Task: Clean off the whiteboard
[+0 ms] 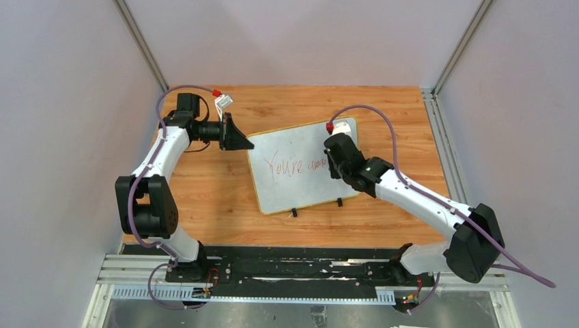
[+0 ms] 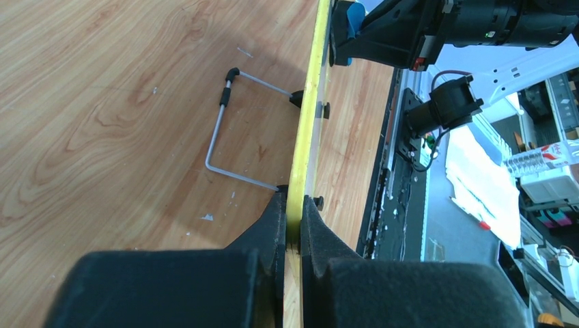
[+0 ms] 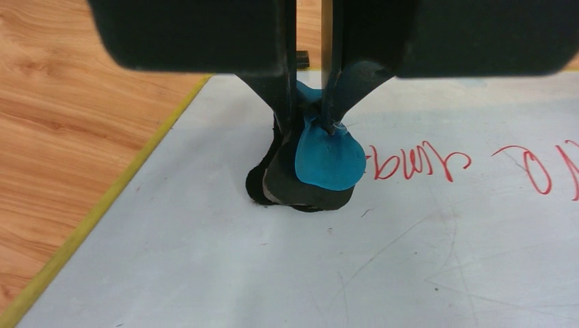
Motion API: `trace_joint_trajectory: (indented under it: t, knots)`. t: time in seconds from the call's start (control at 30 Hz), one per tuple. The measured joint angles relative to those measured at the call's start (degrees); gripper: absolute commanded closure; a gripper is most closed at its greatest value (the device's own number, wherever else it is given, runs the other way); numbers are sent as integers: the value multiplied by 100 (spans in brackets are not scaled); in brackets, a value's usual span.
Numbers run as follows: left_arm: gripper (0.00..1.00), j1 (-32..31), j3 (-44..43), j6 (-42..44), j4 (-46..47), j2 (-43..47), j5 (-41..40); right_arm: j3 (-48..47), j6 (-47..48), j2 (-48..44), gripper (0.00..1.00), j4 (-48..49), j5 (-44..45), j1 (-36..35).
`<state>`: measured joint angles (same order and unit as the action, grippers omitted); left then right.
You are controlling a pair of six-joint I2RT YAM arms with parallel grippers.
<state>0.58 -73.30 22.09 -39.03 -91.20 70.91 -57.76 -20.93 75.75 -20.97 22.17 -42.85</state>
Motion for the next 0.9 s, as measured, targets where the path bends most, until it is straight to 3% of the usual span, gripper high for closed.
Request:
trace_joint_trajectory:
  t: [0.4,0.9]
  knots:
    - [100,0,0,63,-72,50,-26,20,354,-247,99,-4,531,372]
    - [100,2,0,59,-146,87,-118,57,415,-87,99,136,-74,348]
